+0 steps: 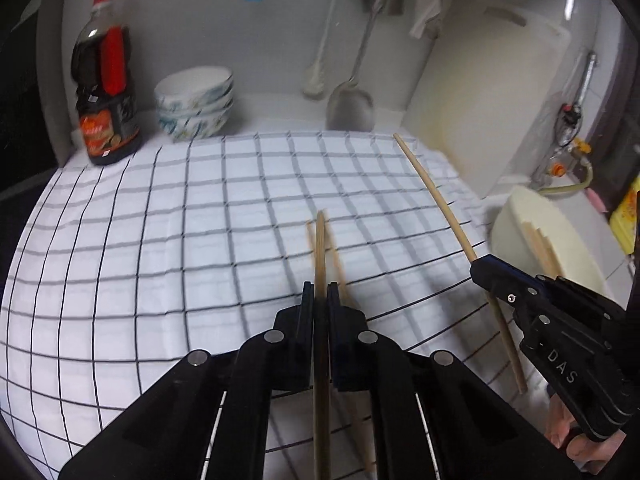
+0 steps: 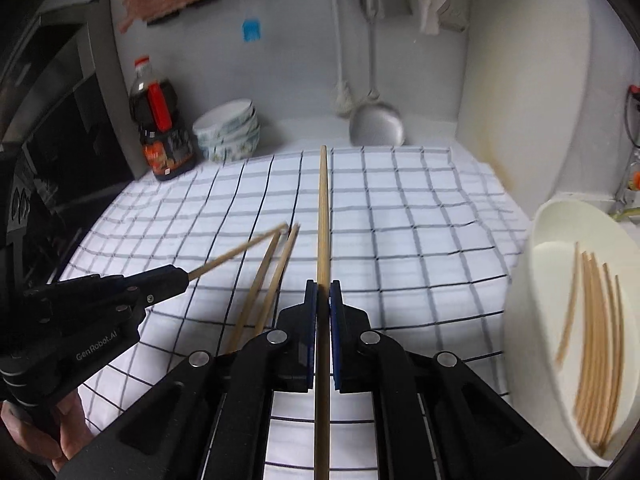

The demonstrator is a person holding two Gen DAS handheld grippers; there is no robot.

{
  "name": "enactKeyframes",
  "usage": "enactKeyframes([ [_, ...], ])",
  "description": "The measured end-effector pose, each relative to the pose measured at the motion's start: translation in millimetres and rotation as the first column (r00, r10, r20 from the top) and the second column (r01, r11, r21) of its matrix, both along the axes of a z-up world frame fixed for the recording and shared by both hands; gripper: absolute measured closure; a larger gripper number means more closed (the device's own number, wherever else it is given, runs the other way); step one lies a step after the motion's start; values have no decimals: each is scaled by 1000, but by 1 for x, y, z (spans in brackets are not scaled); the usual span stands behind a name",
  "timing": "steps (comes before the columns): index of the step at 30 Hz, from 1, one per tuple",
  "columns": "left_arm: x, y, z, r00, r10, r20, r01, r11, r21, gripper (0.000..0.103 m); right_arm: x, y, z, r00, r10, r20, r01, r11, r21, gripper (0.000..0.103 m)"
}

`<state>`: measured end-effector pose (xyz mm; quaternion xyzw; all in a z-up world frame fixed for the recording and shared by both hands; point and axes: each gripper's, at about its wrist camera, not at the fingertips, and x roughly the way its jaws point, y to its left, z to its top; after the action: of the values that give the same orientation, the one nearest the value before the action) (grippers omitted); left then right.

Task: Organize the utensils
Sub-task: 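Carry both held chopsticks over the cream basin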

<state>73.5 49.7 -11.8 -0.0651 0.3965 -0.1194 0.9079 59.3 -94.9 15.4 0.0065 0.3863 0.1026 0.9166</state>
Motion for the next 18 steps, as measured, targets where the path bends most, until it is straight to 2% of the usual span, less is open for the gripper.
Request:
enactKeyframes([
  [3, 3, -15, 18, 999, -35, 22, 36, 999, -30, 96, -10, -22, 18, 998, -45, 34, 44, 999, 20, 97],
  [10, 13, -49, 62, 991, -108, 78, 114, 990, -78, 96, -28, -84, 41, 982, -173, 81, 168, 984, 58, 97],
  [18, 8, -98, 124, 963, -201, 182, 216, 974, -67, 96, -53, -150, 68, 945, -297, 140, 282, 952, 117, 97],
])
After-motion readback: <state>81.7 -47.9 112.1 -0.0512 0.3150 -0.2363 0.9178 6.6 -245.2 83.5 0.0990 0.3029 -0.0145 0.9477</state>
